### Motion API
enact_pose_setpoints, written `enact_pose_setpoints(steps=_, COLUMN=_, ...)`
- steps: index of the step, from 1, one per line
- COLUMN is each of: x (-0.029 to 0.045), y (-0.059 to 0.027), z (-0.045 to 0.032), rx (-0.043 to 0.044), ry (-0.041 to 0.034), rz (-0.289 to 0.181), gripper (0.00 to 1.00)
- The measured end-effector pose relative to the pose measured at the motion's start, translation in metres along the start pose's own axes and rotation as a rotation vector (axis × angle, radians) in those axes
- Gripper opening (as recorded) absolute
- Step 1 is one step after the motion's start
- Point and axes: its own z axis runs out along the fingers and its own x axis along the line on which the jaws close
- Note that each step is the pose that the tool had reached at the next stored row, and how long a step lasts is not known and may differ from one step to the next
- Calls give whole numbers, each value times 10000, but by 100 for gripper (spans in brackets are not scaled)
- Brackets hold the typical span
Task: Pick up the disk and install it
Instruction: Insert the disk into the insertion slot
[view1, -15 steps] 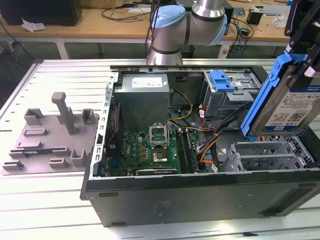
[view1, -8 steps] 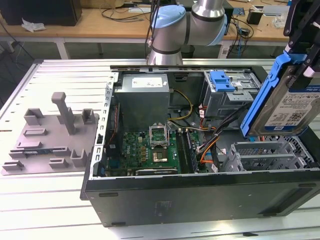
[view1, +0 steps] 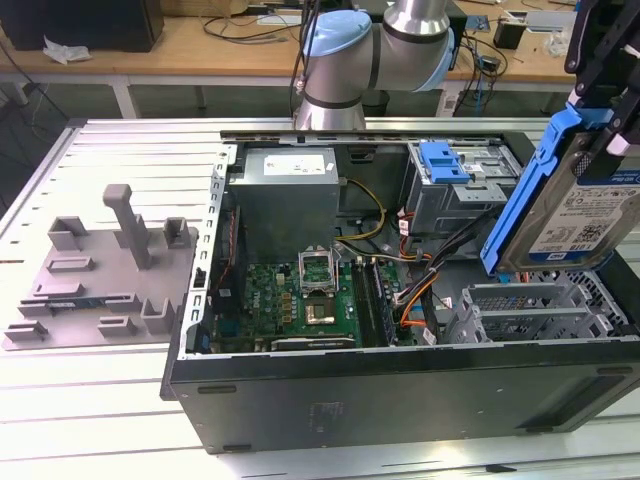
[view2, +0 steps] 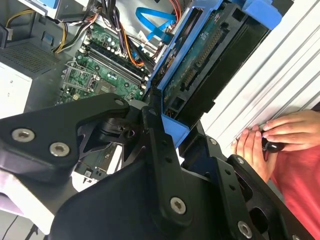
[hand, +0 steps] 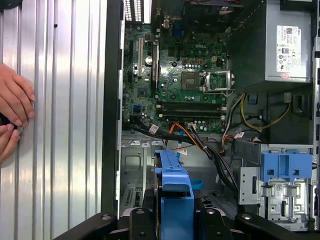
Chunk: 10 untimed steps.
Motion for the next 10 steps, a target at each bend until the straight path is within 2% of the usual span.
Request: enact_pose_setpoints(steps=10, x=6, y=4, z=22, rx=12, ry=1, rz=-22, gripper=37)
